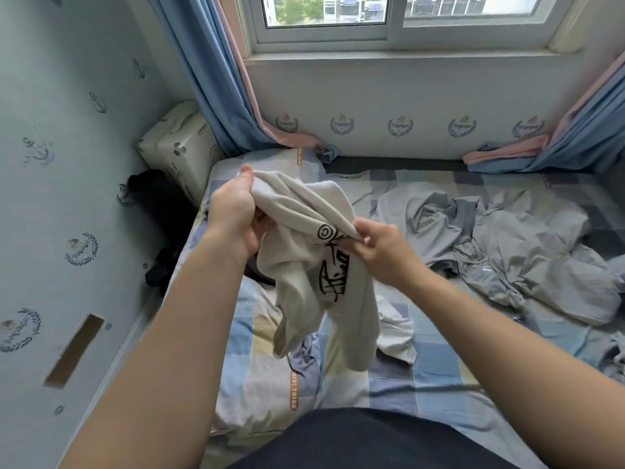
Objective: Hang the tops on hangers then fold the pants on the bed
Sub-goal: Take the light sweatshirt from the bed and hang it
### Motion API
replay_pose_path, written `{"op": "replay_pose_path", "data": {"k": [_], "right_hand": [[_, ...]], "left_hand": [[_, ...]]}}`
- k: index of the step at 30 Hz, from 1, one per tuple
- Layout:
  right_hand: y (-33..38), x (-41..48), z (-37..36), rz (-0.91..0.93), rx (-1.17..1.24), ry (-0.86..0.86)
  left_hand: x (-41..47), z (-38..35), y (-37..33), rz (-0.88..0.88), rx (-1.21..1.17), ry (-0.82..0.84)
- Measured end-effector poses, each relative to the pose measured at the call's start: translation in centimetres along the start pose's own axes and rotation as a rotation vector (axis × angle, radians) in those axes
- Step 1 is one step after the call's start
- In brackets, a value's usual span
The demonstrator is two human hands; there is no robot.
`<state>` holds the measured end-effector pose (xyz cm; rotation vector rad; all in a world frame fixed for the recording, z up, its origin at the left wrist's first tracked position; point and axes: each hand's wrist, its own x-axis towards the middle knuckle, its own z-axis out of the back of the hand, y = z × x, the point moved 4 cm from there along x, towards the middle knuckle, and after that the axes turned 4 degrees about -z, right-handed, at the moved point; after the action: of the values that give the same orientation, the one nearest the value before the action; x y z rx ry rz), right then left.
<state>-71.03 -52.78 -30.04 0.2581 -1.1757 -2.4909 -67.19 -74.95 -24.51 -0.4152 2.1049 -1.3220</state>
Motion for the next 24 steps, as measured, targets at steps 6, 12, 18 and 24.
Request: {"op": "replay_pose_path", "data": {"k": [6, 12, 18, 24], "right_hand": [[2.6, 1.9, 6.3, 0.094, 0.164, -0.1], [6.6, 2.6, 8.0, 0.003, 0.563, -0.128], [9.1, 3.3, 7.4, -0.211, 0.957, -0.058], [9.8, 2.7, 7.5, -0.319, 1.183, -0.042]], "left_hand": [[3.0, 2.8, 0.2, -0.061, 0.176, -0.079], [-0.6, 1.2, 1.7, -0.492, 0.581, -0.009], [-9.1, -3.7, 6.0, -0.444, 0.659, 0.549], [-6.8, -4.4, 6.1, -0.514, 0.431, 0.226]]}}
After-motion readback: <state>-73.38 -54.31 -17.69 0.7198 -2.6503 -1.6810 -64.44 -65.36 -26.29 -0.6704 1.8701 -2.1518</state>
